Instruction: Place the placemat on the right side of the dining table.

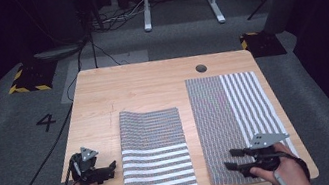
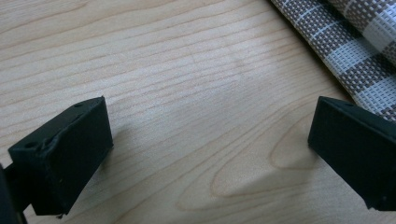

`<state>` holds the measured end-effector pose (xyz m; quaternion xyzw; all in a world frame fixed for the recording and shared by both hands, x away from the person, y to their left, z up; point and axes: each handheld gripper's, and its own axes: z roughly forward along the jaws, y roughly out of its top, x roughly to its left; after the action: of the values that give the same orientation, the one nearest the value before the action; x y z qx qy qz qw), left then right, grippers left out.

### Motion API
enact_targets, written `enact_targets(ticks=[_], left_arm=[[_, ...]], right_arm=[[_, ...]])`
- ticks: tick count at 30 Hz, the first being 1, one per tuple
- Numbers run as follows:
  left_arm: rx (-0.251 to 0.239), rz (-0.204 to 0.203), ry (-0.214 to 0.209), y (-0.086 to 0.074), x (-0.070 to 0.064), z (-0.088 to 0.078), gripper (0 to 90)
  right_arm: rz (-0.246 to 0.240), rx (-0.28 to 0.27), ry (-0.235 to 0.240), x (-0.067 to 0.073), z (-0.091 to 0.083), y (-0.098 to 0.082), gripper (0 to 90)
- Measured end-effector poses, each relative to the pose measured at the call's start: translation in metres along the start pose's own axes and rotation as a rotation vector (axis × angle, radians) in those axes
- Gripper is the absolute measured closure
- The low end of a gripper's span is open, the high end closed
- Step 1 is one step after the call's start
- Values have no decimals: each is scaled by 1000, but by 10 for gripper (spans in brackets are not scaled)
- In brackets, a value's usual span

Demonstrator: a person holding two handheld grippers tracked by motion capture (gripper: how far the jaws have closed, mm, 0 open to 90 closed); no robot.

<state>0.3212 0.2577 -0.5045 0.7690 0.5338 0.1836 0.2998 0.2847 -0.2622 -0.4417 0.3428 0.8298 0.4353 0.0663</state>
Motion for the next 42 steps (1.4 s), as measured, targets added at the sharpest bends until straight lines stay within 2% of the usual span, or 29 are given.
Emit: enact_targets(ticks=[2, 5, 8, 10, 12, 15, 18, 20, 23, 25, 27, 30, 33, 34, 38, 40, 42], left_arm=[[1, 3, 0, 0, 0, 0, 0], [0, 0, 1, 0, 0, 0, 0], [1, 3, -1, 0, 0, 0, 0], [0, -1, 1, 0, 0, 0, 0], [0, 0, 1, 0, 0, 0, 0], [0, 0, 1, 0, 0, 0, 0], [1, 2, -2, 0, 0, 0, 0], [0, 0, 1, 0, 0, 0, 0], [1, 0, -1, 0, 0, 0, 0], [0, 1, -1, 0, 0, 0, 0], [0, 0, 1, 0, 0, 0, 0], [0, -1, 1, 0, 0, 0, 0], [1, 2, -2, 0, 0, 0, 0], [1, 2, -2, 0, 0, 0, 0], [0, 1, 0, 0, 0, 0, 0], [0, 0, 1, 0, 0, 0, 0], [1, 3, -1, 0, 0, 0, 0]], right_arm=[[41, -7, -84, -16, -9, 2, 449], [121, -23, -185, -49, -22, 0, 445], [161, -13, -293, -82, -32, -6, 441], [162, 5, -333, -94, -34, -11, 425], [161, 23, -336, -95, -33, -15, 409], [146, 43, -311, -85, -24, -19, 384], [99, 77, -273, -67, -9, -20, 355], [50, 95, -236, -50, 2, -20, 345], [2, 102, -145, -16, 19, -16, 335], [-17, 107, -91, 4, 31, -15, 333], [-27, 119, -60, 21, 41, -13, 333], [-43, 148, -57, 37, 55, -14, 342], [-35, 182, -84, 41, 64, -18, 389], [-41, 168, -100, 42, 65, -19, 434], [-69, 167, -176, 41, 64, -20, 651], [-56, 168, -183, 38, 63, -18, 740], [-35, 173, -178, 33, 62, -17, 788]])
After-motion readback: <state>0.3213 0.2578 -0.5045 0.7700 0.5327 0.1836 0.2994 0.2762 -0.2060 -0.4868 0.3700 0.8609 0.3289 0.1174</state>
